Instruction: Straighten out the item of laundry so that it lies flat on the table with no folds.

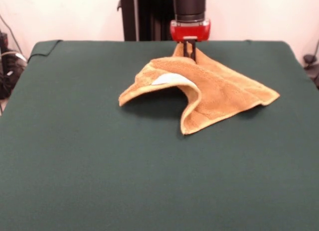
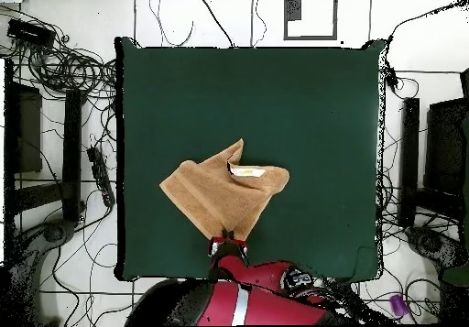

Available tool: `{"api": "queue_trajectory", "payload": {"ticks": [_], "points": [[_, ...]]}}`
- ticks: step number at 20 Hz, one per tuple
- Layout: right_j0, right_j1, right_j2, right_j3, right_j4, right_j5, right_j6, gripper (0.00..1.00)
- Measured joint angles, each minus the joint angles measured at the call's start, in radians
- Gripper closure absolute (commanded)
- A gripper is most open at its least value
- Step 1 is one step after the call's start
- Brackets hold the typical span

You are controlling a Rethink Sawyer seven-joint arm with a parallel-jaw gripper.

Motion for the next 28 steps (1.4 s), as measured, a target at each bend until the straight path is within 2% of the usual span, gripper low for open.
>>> {"api": "queue_trajectory", "payload": {"ticks": [15, 26, 27, 28], "points": [[-0.002, 0.039, -0.015, 0.074, 0.000, -0.047, 0.000, 1.00], [-0.003, 0.047, -0.021, 0.084, 0.000, -0.054, 0.000, 1.00], [-0.003, 0.047, -0.021, 0.085, 0.000, -0.054, 0.000, 0.00], [-0.003, 0.047, -0.021, 0.087, 0.000, -0.055, 0.000, 0.00]]}}
